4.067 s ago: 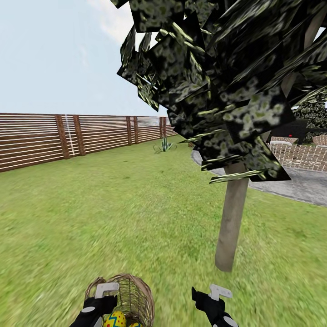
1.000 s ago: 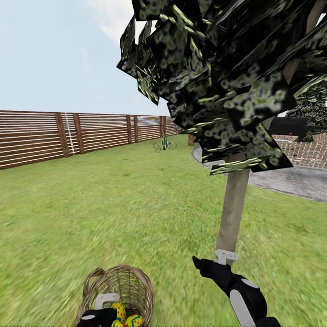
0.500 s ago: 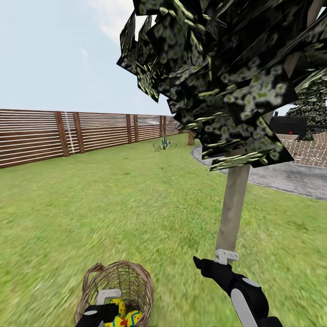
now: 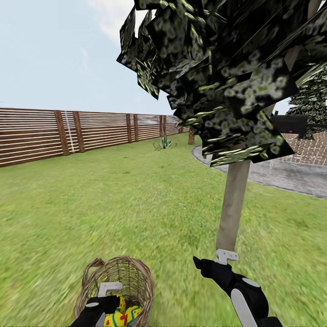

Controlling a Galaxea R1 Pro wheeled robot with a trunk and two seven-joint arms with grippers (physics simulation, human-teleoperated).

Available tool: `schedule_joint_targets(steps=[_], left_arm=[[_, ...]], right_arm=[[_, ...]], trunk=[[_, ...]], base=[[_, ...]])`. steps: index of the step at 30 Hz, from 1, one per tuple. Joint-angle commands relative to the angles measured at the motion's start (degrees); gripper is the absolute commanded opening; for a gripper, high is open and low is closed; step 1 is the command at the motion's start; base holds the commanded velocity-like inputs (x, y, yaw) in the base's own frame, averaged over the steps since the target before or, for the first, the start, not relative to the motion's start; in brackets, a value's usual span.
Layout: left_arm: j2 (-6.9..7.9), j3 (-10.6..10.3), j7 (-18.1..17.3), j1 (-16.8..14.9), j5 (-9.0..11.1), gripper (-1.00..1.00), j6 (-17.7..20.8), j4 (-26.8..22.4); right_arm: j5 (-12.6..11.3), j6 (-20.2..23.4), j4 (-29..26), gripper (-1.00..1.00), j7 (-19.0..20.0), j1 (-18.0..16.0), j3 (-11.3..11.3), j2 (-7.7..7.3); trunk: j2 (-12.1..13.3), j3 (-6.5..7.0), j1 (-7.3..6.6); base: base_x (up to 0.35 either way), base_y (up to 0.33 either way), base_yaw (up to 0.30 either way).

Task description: Take the three Easter eggs out of the wicker basket on the lawn in the garden, then place them on the lawn next to a single tree (choose any tree) so that all three eggs are next to the same tree and none are left in the basket.

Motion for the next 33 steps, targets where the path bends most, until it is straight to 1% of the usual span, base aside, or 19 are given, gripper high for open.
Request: schedule_joint_targets(steps=[1, 7, 9, 10, 15, 18, 21, 24, 27, 33], left_arm=[[0.01, -0.17, 0.22, -0.31, 0.28, 1.00, 0.65, -0.16], [0.17, -0.19, -0.16, -3.31, 0.23, 1.00, 5.07, 0.14], [0.16, -0.19, -0.21, -4.11, 0.25, 1.00, 5.85, 0.07], [0.18, -0.20, -0.25, -5.17, 0.22, 1.00, 6.89, 0.20], [0.37, -0.26, -0.36, -7.87, 0.28, 1.00, 11.02, 0.29], [0.45, -0.26, -0.41, -9.49, 0.28, 1.00, 12.71, 0.44], [0.48, -0.26, -0.50, -10.37, 0.28, 1.00, 14.10, 0.50], [0.46, -0.23, -0.47, -10.70, 0.28, 1.00, 14.80, 0.51], [0.43, -0.17, -0.43, -11.02, 0.32, 1.00, 16.33, 0.52], [0.45, 0.10, -0.44, -11.17, 0.37, 1.00, 17.37, 1.03]], right_arm=[[-0.59, 0.12, -0.07, 1.00, -0.55, -0.04, 0.07, -0.03], [-0.59, 0.12, -0.07, 1.00, -0.55, -0.04, 0.11, -0.03], [-0.59, 0.12, -0.07, 1.00, -0.55, -0.04, 0.09, -0.03], [-0.59, 0.10, -0.07, 1.00, -0.55, -0.04, 0.09, -0.03], [-0.59, 0.14, -0.07, 1.00, -0.55, -0.04, 0.13, -0.03], [-0.59, 0.14, -0.05, 1.00, -0.55, -0.04, 0.14, -0.03], [-0.58, 0.13, -0.06, 1.00, -0.55, -0.04, 0.14, -0.03], [-0.57, 0.12, -0.06, 1.00, -0.55, -0.04, 0.15, -0.03], [-0.56, 0.14, -0.06, 1.00, -0.55, -0.04, 0.15, -0.03], [-0.52, 0.15, -0.07, 1.00, -0.55, -0.04, 0.11, -0.03]], trunk=[[-0.44, -0.25, 0.22], [-2.85, -1.33, 1.54], [-3.65, -1.69, 1.97], [-4.05, -1.86, 2.19], [-6.06, -2.76, 3.29], [-7.26, -3.30, 3.95], [-8.47, -3.84, 4.61], [-9.67, -4.38, 5.27], [-10.87, -4.92, 5.93], [-13.28, -5.99, 7.25]], base=[[0.000, 0.000, 0.000], [0.000, 0.000, 0.000], [0.000, 0.000, 0.000], [0.000, 0.000, 0.000], [0.000, 0.000, 0.000], [0.000, 0.000, 0.000], [0.000, 0.000, 0.000], [0.000, 0.000, 0.000], [0.000, 0.000, 0.000], [0.000, 0.000, 0.000]])
